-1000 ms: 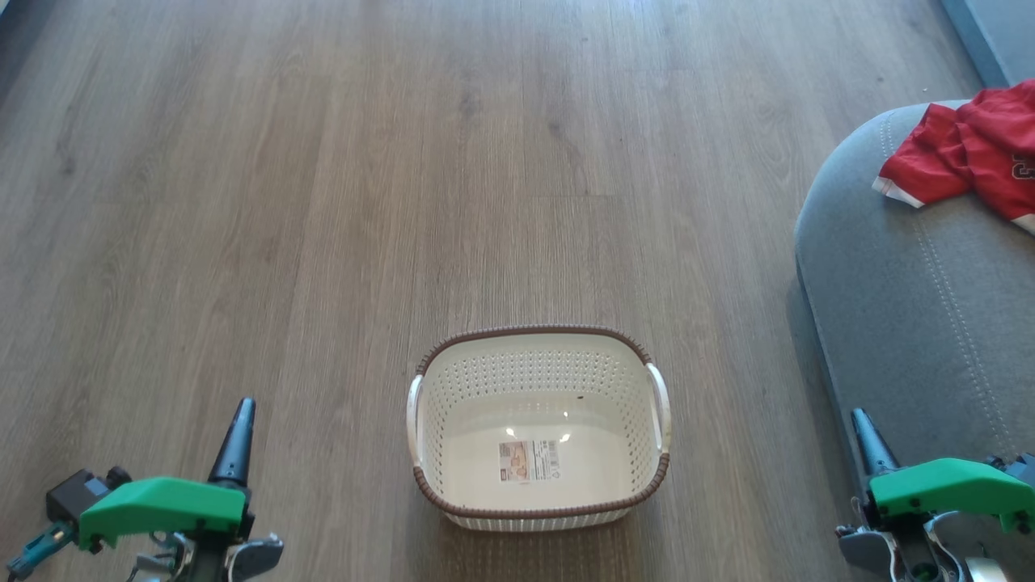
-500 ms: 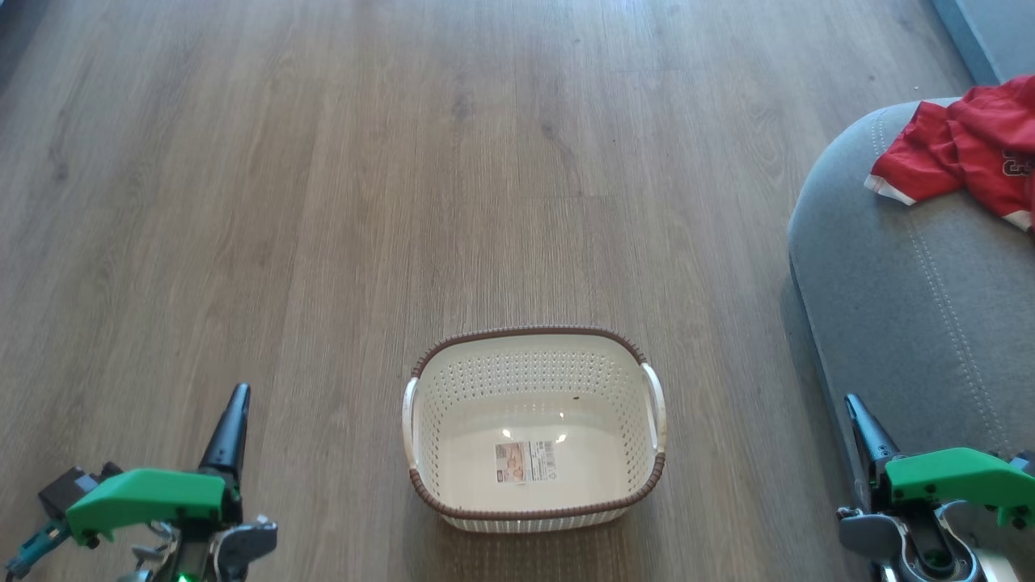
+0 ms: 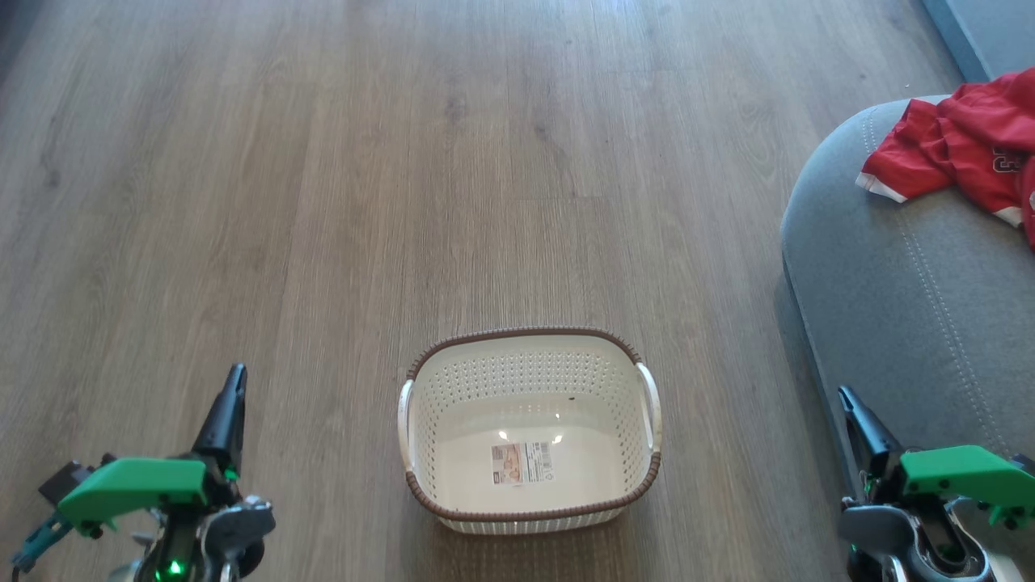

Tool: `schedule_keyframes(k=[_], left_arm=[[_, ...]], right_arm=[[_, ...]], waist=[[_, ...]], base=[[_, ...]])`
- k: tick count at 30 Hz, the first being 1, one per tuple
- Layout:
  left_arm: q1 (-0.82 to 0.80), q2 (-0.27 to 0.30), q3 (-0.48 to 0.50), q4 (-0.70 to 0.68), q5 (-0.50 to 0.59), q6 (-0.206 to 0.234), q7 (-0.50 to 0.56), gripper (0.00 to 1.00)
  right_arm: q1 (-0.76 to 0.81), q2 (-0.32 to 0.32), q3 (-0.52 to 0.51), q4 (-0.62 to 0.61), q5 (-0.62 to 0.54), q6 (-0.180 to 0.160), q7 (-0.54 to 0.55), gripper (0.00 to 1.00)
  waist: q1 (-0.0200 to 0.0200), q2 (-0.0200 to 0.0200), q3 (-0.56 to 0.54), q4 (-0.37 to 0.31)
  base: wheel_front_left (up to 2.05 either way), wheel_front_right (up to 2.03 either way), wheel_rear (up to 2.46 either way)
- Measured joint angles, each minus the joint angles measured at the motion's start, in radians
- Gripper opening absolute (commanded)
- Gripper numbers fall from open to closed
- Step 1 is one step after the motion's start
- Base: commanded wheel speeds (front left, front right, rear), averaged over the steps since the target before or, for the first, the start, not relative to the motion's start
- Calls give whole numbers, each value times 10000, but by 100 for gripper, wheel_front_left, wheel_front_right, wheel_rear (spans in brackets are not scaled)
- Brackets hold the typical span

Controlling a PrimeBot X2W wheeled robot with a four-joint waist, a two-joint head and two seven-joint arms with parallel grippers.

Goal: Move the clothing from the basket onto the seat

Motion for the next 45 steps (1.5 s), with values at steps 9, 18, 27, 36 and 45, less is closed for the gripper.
schedule_keyframes(k=[9,18,27,36,45], left_arm=[[-100,-79,146,0,-499,-81,142,0],[-100,-81,150,0,-504,-81,142,0],[-100,-81,151,0,-504,-81,142,0],[-100,-82,153,0,-504,-81,142,0],[-100,-82,155,0,-504,-81,142,0]], right_arm=[[-167,-2,-13,-50,688,2,102,0],[-167,-2,-13,-50,688,2,102,0],[-167,-4,-13,-50,688,2,102,0],[-167,-4,-13,-50,690,2,102,0],[-167,-4,-13,-50,688,0,102,0]], waist=[[0,0,-9,-38],[0,0,-8,-38],[0,0,-8,-38],[0,0,-8,-37],[0,0,-8,-37]], base=[[0,0,0],[0,0,0],[0,0,0],[0,0,0],[0,0,0]])
